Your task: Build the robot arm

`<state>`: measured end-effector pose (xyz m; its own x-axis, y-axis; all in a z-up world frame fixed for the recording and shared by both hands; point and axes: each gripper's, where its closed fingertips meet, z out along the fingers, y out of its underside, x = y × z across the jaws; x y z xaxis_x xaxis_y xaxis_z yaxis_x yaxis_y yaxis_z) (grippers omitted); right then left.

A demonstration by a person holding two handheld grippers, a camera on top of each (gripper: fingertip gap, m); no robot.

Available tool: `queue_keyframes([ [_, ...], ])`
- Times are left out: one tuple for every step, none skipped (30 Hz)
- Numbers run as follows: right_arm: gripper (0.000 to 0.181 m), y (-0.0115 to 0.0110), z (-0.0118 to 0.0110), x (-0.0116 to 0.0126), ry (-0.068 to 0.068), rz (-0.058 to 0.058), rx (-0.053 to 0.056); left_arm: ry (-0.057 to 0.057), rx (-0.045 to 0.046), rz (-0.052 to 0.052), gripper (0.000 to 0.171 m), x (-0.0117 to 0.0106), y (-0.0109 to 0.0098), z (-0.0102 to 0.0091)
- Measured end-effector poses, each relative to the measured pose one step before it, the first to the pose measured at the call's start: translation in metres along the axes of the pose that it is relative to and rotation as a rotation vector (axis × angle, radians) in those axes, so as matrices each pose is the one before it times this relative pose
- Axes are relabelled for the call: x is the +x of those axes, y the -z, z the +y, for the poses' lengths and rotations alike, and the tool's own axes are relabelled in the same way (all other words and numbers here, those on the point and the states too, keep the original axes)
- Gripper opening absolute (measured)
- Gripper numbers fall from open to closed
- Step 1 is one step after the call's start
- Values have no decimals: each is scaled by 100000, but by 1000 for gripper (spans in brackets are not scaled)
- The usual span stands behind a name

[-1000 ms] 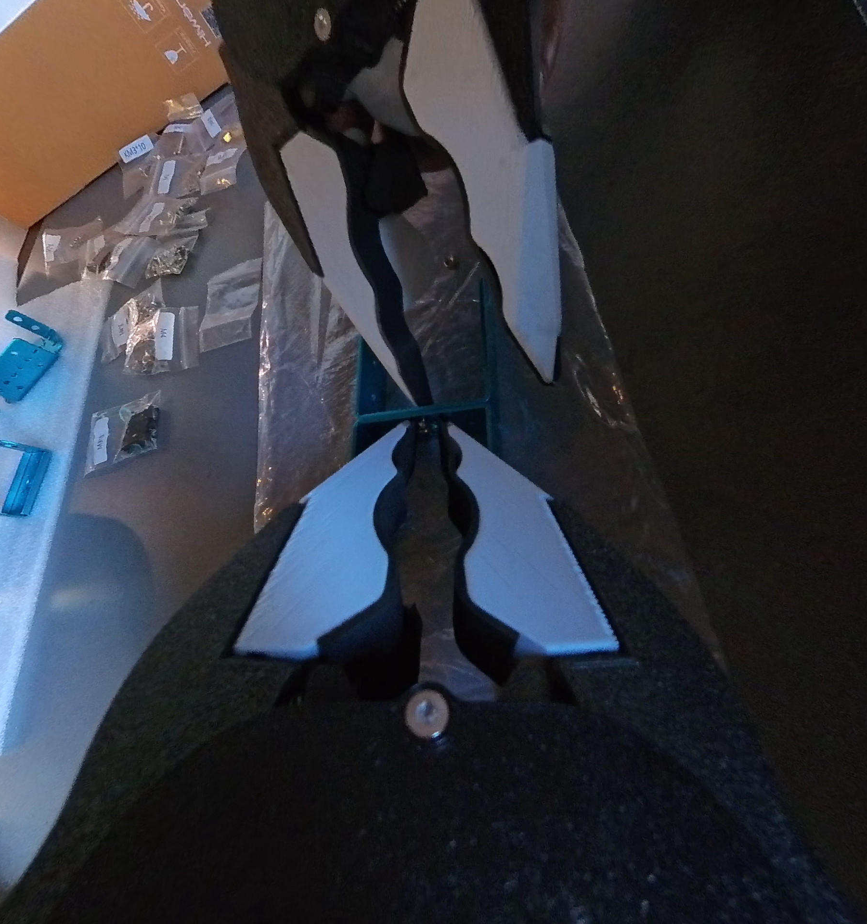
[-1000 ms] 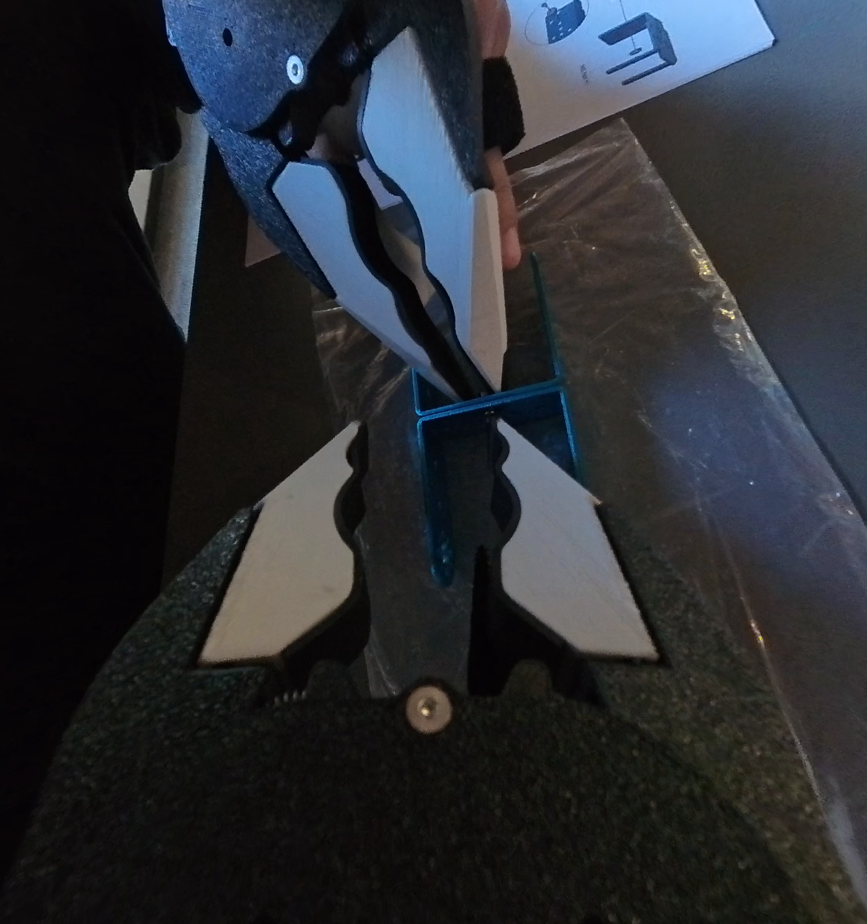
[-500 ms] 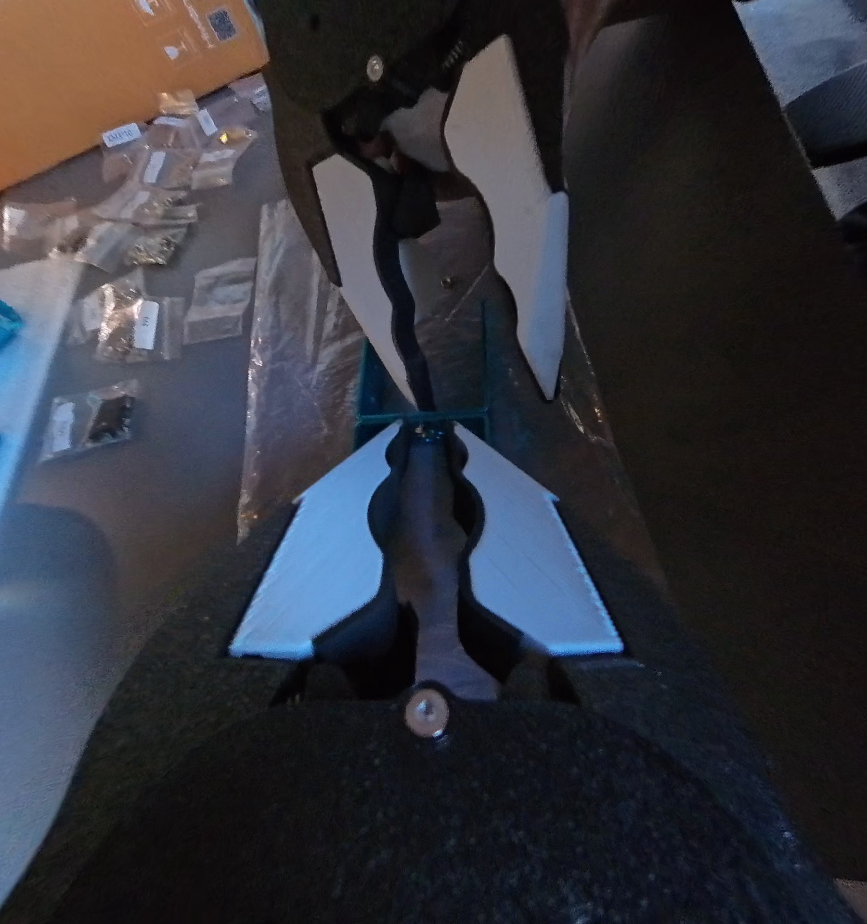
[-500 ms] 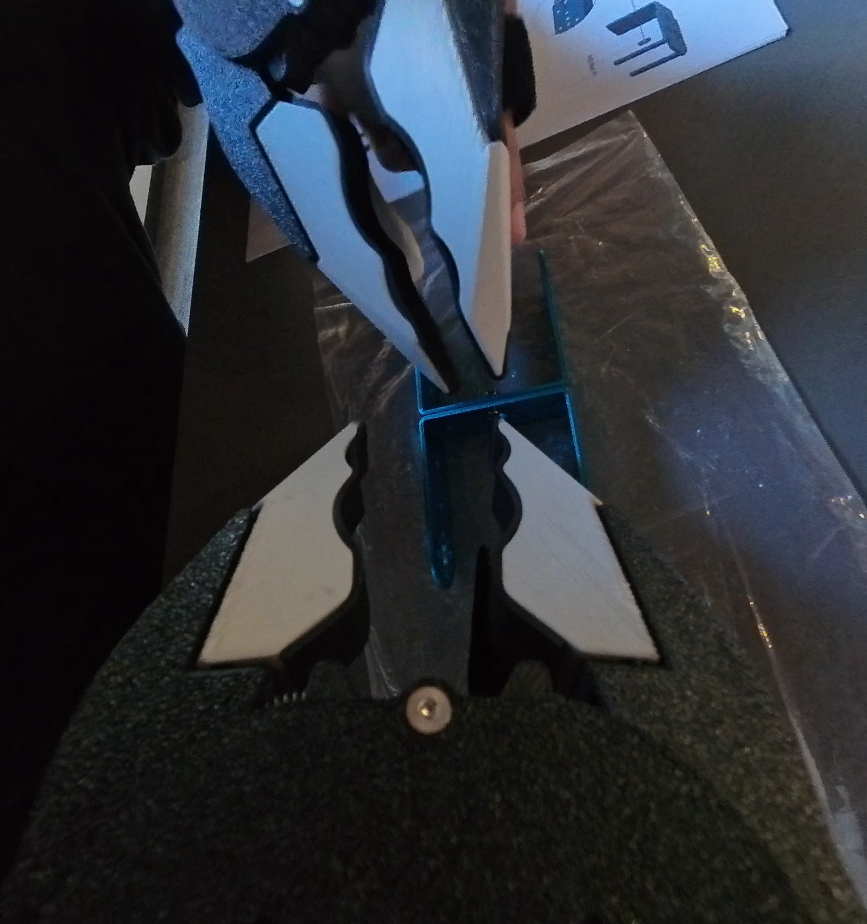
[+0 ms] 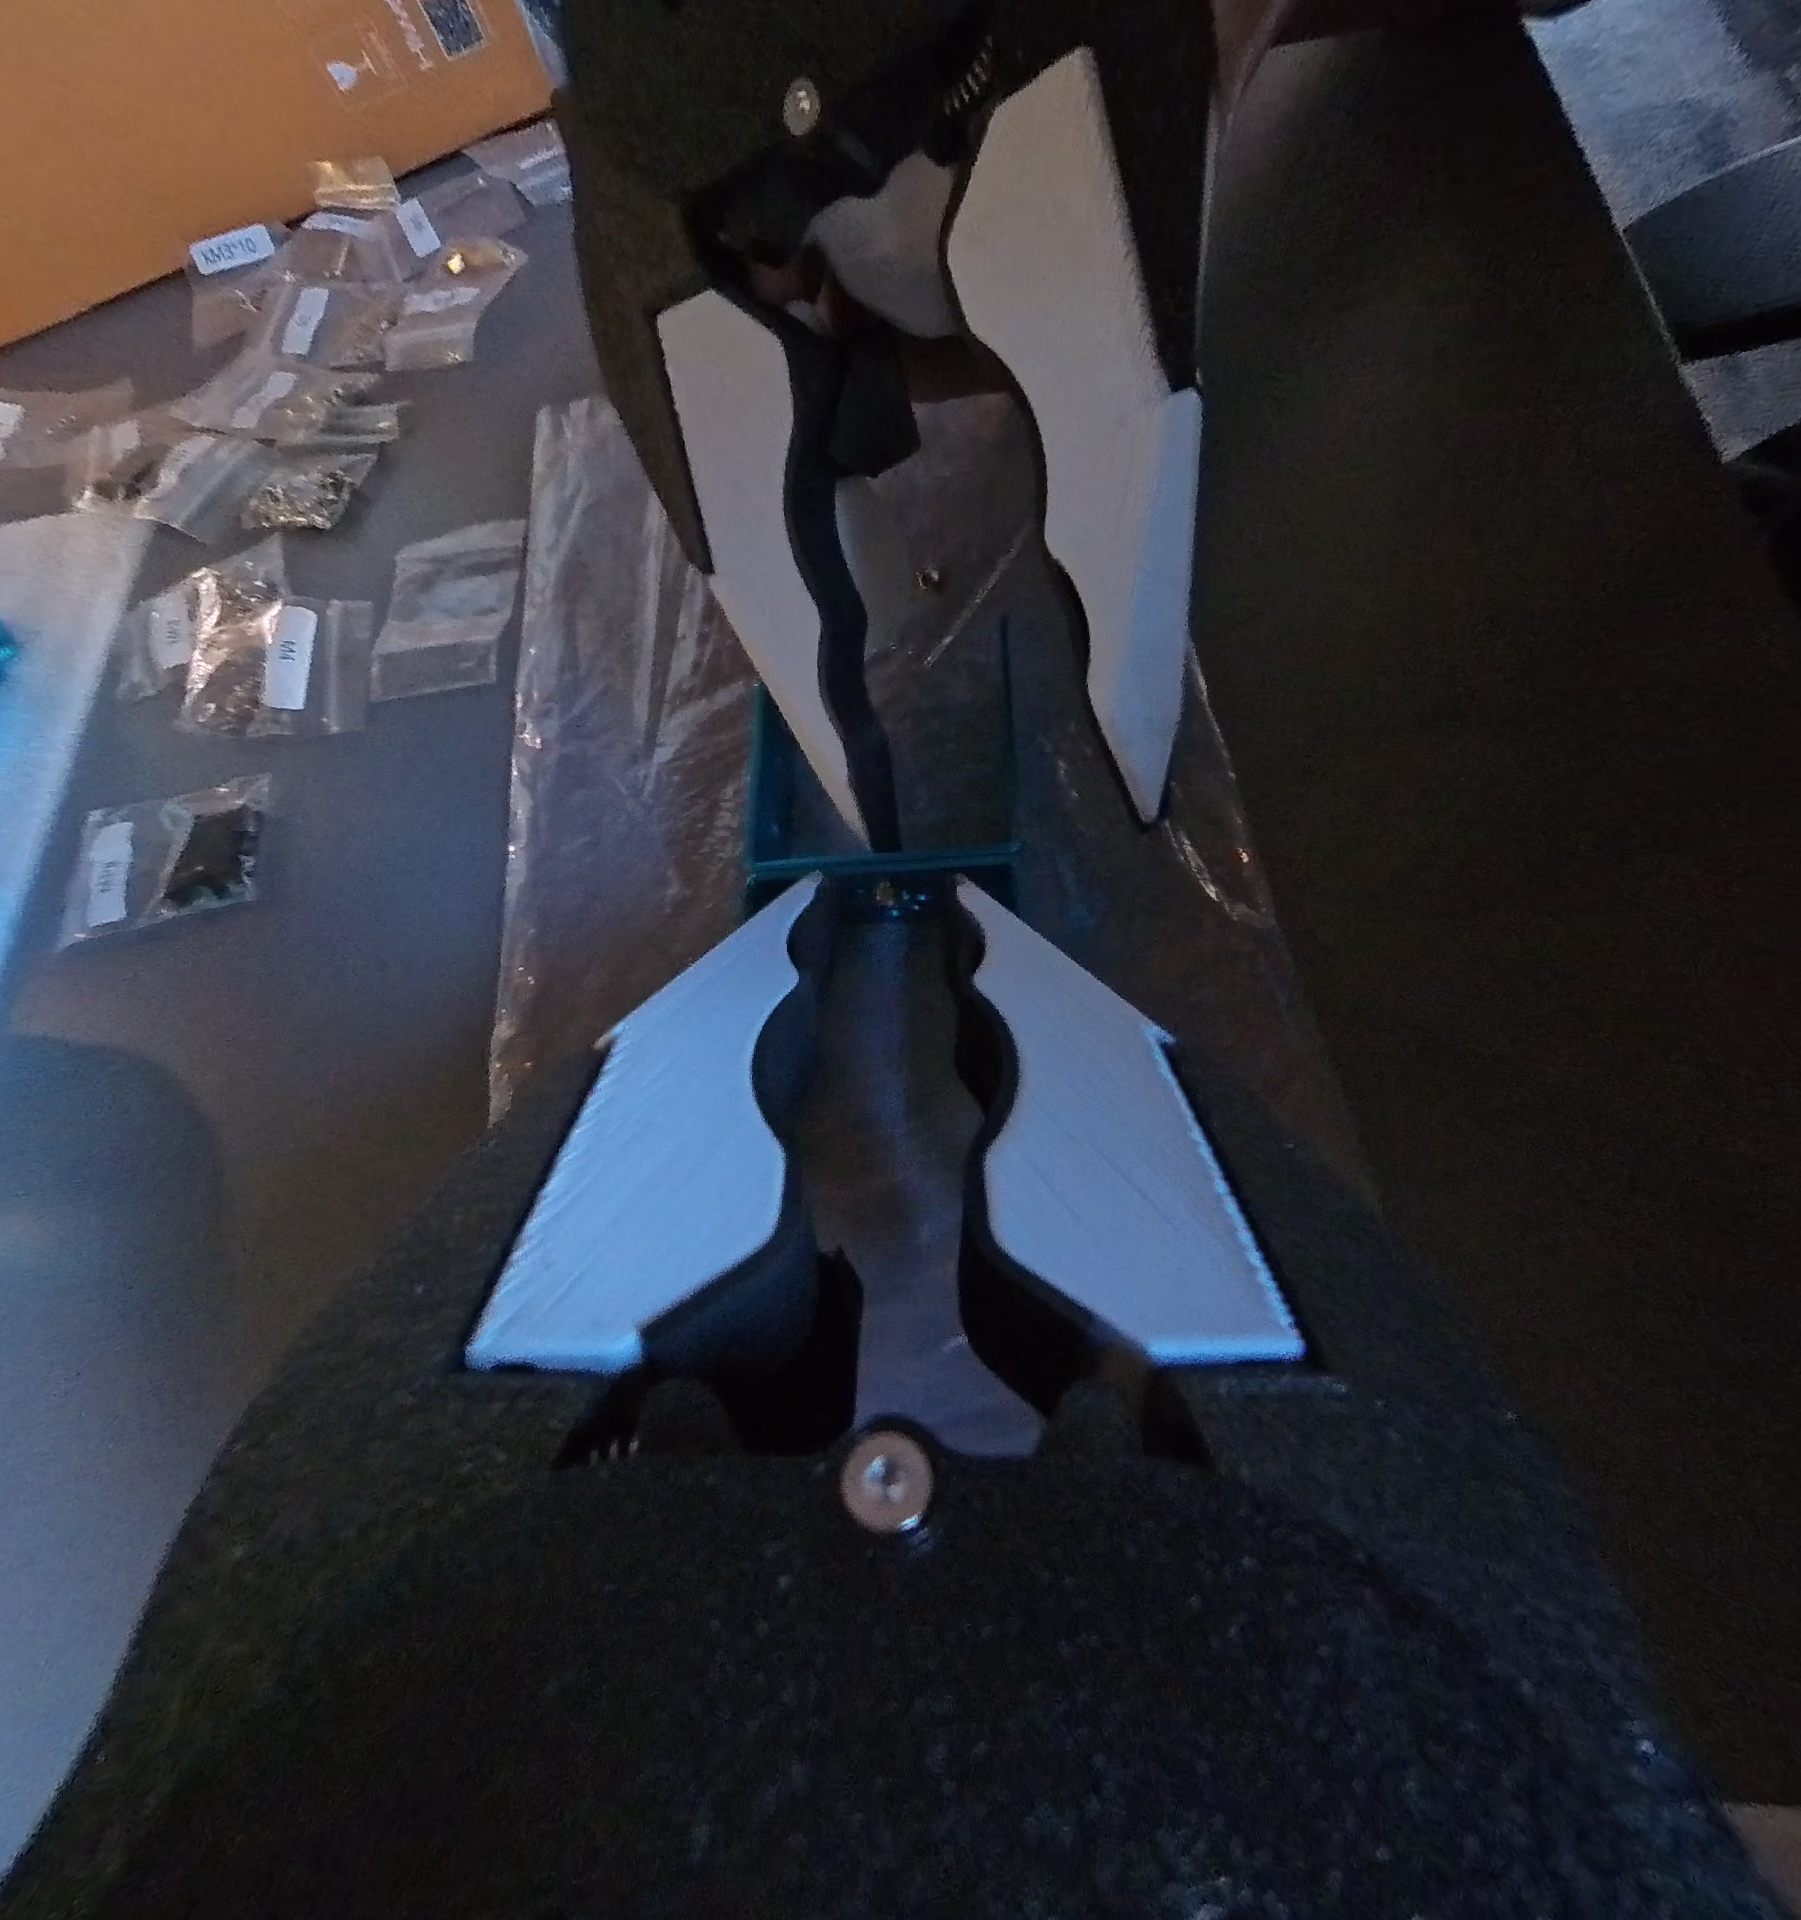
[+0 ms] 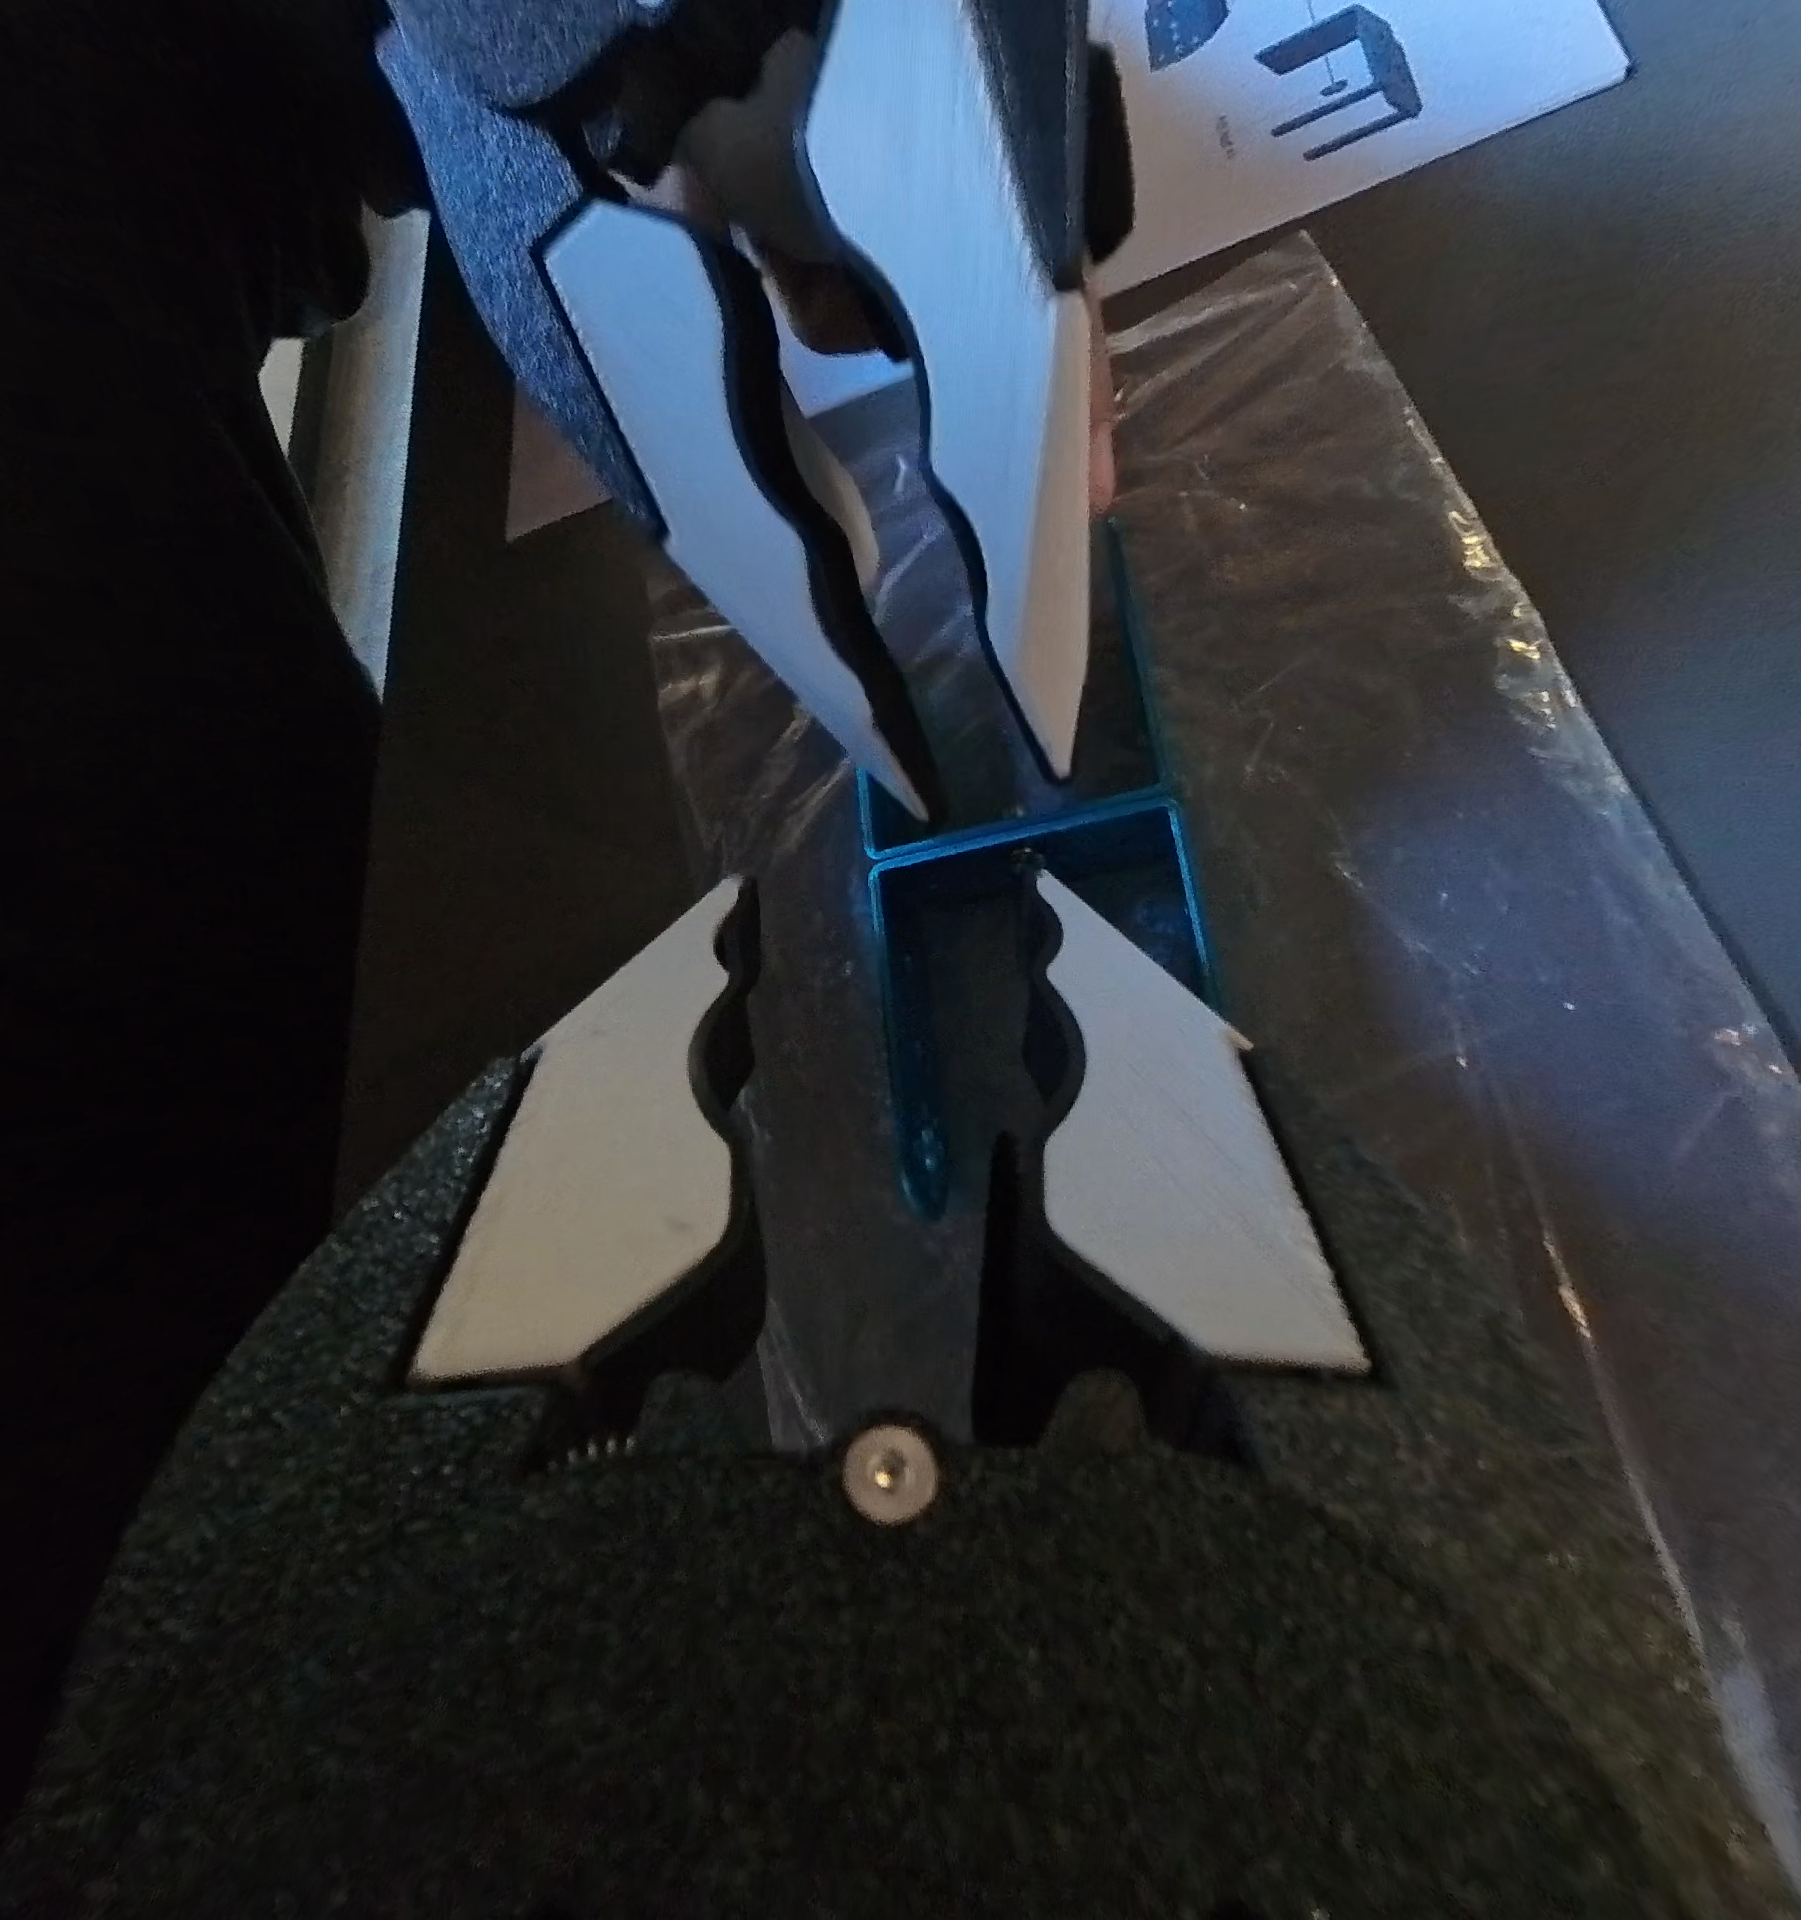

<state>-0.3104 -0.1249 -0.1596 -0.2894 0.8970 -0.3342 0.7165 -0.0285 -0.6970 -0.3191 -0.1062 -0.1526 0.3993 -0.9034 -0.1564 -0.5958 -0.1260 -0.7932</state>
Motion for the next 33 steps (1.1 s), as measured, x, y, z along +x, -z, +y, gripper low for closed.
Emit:
queue_keyframes([
  [49,177,31,85,334,659,-370,1525,162,987,19,37,133,-29],
  [49,252,-76,42,372,444,358,1549,542,424,20,-53,95,-29],
  [49,286,-225,65,-61,431,1253,1338,594,559,20,-35,115,12],
  [49,237,-201,10,-365,-122,996,1226,123,1274,24,56,165,108],
  [49,171,-129,-39,-102,-283,630,792,-109,718,31,-45,212,159],
  [49,120,-83,-3,455,276,473,383,466,-1048,38,-298,271,147],
  [50,100,-25,20,755,607,118,877,997,-80,44,-174,305,125],
  [50,127,9,-86,1198,166,-325,1764,169,1705,52,45,265,243],
  [51,251,-76,26,1487,1003,76,2304,39,679,56,-104,221,207],
  [50,330,-129,115,1493,1455,361,2086,179,678,57,-106,214,154],
  [49,309,-21,28,1094,483,-205,1666,-945,1428,60,43,173,253],
  [47,152,128,-190,165,-1525,-734,853,-793,89,63,-96,131,173],
  [48,-82,221,-224,-1409,-2302,-1221,58,-358,-157,63,-65,118,91],
  [48,-247,110,-21,-1517,-895,-485,-426,-834,365,64,76,115,121],
  [49,-342,-6,-146,-209,-831,413,-469,-308,105,64,74,127,11],
  [49,-360,38,-227,733,-747,-141,173,-322,1456,64,311,98,39],
  [51,-282,107,43,851,1146,-1067,473,-827,1974,65,392,12,155],
  [51,-224,110,94,987,1534,-1234,57,-750,-11,65,123,-92,227],
  [51,-186,60,54,919,1241,-1007,-491,-1206,-787,66,37,-160,342],
  [51,-131,-73,102,765,1524,-57,-1213,-1326,-1237,66,-5,-111,298],
  [51,-76,-155,-131,639,58,480,-1081,-1171,-909,66,38,-47,202],
  [51,-87,-195,-186,69,-683,641,-649,-462,-644,66,27,-20,20],
  [51,-90,-99,11,-185,259,89,-204,116,-744,65,-13,-48,-65],
  [51,-96,-43,14,-39,97,-54,76,338,-573,64,-32,-76,-92],
  [51,-43,-45,-34,-210,-298,-26,-28,347,-375,64,3,-75,-66],
  [51,49,-22,58,-310,351,-186,-182,-104,-469,64,-53,-41,-13],
  [52,153,-19,36,25,404,-8,-47,-80,-1228,64,-177,64,-58],
  [52,283,-74,-75,399,-310,436,438,902,-1223,64,-205,180,-235],
  [52,459,-131,130,467,652,764,1155,1722,-789,64,-146,235,-387],
  [52,649,-156,385,909,1704,730,1663,2224,-2063,64,-279,322,-534],
  [51,789,-166,428,945,1006,724,2653,2885,-3090,64,-274,455,-718],
  [48,839,-204,406,812,-450,264,3980,2863,-3269,64,-81,571,-785],
  [46,823,-110,475,1482,-1320,-1464,4012,2883,-3217,64,231,672,-811],
])
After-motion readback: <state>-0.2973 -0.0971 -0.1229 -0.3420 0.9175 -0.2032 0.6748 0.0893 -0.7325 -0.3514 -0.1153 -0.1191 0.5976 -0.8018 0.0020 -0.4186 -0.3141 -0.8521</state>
